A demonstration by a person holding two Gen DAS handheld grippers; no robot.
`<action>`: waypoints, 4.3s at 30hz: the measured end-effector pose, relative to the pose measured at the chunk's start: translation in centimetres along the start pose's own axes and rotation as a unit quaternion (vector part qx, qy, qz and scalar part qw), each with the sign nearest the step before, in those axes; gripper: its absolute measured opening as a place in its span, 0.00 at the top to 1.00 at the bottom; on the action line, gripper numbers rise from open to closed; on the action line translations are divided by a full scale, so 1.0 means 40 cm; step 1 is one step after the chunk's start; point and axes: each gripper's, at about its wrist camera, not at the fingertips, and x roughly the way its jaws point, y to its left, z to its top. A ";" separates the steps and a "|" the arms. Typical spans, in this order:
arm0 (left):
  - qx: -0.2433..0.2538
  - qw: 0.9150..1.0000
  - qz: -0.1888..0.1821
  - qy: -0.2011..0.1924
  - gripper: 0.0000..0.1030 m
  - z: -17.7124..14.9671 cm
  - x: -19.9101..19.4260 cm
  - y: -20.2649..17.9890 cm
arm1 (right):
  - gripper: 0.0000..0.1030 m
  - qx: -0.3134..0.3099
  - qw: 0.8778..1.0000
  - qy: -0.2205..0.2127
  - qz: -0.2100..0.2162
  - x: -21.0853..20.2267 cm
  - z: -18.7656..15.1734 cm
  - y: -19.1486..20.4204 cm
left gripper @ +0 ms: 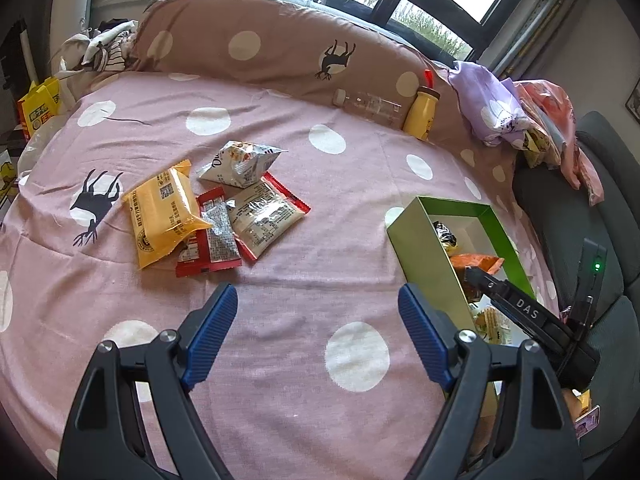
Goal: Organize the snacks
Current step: 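Withdraw the right gripper from the box toward the snack pile, then grasp the yellow biscuit pack with the right gripper, then lift the yellow biscuit pack and carry it over the green box, then lower the yellow pack into the box and open the right gripper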
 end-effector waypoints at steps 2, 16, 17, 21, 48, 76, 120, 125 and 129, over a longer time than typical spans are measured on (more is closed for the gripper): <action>-0.004 1.000 0.007 -0.004 0.18 0.004 -0.007 0.016 | 0.25 0.002 1.000 -0.014 -0.008 -0.021 0.003 -0.003; -0.070 0.995 0.075 -0.007 0.17 0.041 -0.007 0.197 | 0.24 -0.046 0.991 -0.037 0.116 -0.128 0.002 0.156; -0.075 0.994 0.076 -0.003 0.17 0.042 0.000 0.206 | 0.24 -0.056 0.989 -0.022 0.136 -0.115 0.002 0.191; -0.081 0.993 0.085 0.014 0.17 0.049 0.032 0.241 | 0.24 -0.088 0.975 0.048 0.199 -0.049 -0.004 0.316; -0.171 0.984 -0.032 0.032 0.52 0.080 0.138 0.395 | 0.65 -0.210 0.920 0.225 0.244 0.327 -0.081 0.711; 0.112 0.992 -0.057 -0.030 0.51 -0.023 -0.040 -0.094 | 0.66 -0.070 0.965 0.035 0.251 -0.099 -0.062 0.306; 0.223 0.953 -0.169 0.116 0.51 -0.106 0.294 -0.520 | 0.64 0.150 0.985 0.021 0.085 -0.059 0.020 -0.214; 0.224 0.952 -0.176 0.113 0.51 -0.107 0.296 -0.523 | 0.64 0.159 0.984 0.034 0.075 -0.043 0.017 -0.226; 0.227 0.952 -0.173 0.110 0.50 -0.110 0.298 -0.524 | 0.64 0.161 0.984 0.039 0.068 -0.037 0.017 -0.229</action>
